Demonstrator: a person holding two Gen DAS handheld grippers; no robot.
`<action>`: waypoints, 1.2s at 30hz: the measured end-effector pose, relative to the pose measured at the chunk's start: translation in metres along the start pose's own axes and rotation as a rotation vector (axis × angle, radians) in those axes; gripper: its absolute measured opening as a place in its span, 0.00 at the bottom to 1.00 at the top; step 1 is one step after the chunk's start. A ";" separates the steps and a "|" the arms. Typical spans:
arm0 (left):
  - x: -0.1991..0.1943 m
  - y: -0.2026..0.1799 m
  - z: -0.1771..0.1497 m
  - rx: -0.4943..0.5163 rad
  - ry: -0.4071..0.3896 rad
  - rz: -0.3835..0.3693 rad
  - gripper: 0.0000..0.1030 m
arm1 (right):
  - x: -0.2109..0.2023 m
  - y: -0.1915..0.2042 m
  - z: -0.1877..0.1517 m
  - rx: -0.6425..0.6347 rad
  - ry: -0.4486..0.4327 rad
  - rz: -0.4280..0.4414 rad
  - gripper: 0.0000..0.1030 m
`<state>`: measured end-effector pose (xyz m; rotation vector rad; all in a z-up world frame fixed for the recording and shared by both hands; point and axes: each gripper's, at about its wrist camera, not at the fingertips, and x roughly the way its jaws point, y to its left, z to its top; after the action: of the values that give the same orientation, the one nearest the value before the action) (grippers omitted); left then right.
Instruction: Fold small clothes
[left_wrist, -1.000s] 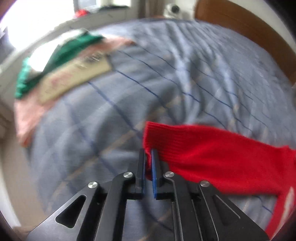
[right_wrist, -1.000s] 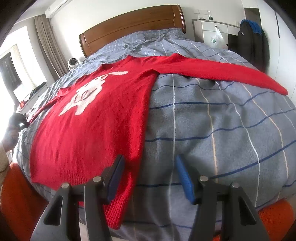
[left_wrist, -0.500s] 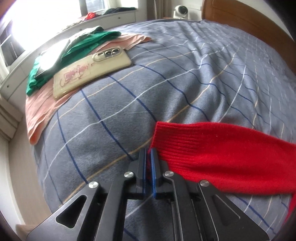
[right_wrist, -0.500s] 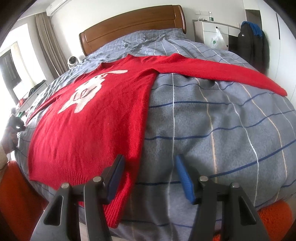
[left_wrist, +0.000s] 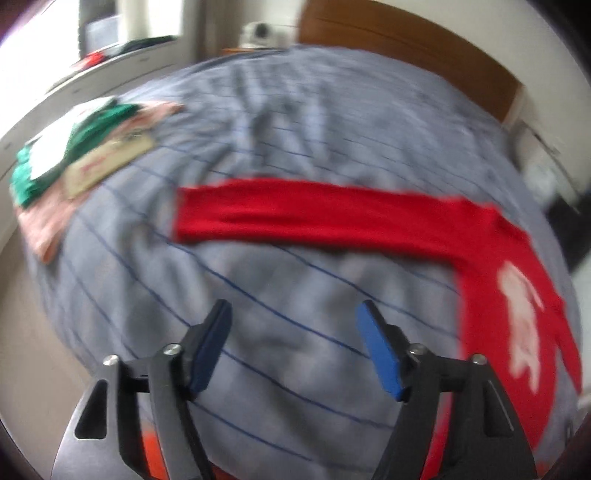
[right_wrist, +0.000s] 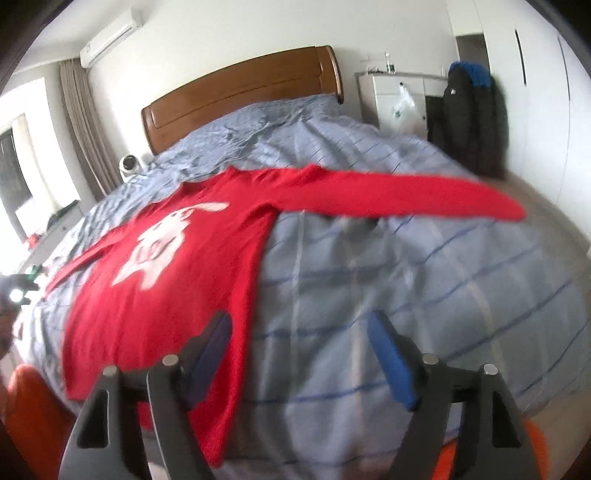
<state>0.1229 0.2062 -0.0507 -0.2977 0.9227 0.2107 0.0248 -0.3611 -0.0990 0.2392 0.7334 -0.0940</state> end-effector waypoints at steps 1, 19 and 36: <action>-0.001 -0.013 -0.008 0.015 0.003 -0.030 0.73 | 0.004 0.000 0.005 -0.003 0.006 -0.007 0.73; 0.063 -0.059 -0.062 0.115 -0.009 0.059 0.99 | 0.071 -0.027 -0.015 0.018 0.033 -0.067 0.80; 0.065 -0.061 -0.067 0.122 -0.007 0.051 1.00 | 0.074 -0.020 -0.023 -0.014 -0.016 -0.083 0.86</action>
<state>0.1289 0.1289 -0.1313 -0.1605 0.9325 0.2013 0.0611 -0.3752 -0.1691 0.1946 0.7279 -0.1693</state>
